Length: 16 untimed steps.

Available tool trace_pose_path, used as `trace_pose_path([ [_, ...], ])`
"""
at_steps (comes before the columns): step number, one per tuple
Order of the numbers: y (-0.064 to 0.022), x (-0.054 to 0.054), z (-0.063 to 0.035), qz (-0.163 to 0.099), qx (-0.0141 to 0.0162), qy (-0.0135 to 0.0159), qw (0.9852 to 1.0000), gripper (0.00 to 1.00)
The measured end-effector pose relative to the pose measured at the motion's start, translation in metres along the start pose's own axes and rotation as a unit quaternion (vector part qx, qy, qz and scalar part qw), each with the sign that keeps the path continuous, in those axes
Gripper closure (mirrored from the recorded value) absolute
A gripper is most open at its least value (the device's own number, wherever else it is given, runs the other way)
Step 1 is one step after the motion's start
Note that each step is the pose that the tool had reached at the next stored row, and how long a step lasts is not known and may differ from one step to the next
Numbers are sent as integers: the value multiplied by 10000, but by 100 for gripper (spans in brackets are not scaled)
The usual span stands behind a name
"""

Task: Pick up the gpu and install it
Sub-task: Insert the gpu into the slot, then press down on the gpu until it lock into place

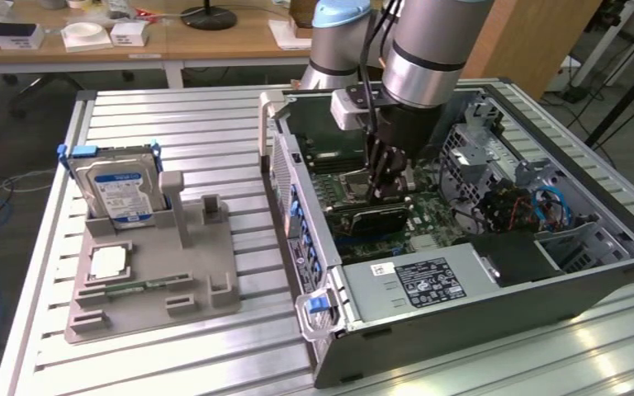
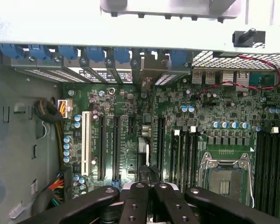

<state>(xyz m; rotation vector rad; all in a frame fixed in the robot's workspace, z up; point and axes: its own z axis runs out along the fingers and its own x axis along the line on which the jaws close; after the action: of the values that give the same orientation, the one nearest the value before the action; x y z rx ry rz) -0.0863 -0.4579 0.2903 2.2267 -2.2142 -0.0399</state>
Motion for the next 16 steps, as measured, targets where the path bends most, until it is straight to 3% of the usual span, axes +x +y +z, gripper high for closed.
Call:
trace_pose_path([
  [11, 0, 0, 0, 0, 1, 1, 10000, 89],
  [16, 15, 1, 77, 0, 9, 2, 10000, 89],
])
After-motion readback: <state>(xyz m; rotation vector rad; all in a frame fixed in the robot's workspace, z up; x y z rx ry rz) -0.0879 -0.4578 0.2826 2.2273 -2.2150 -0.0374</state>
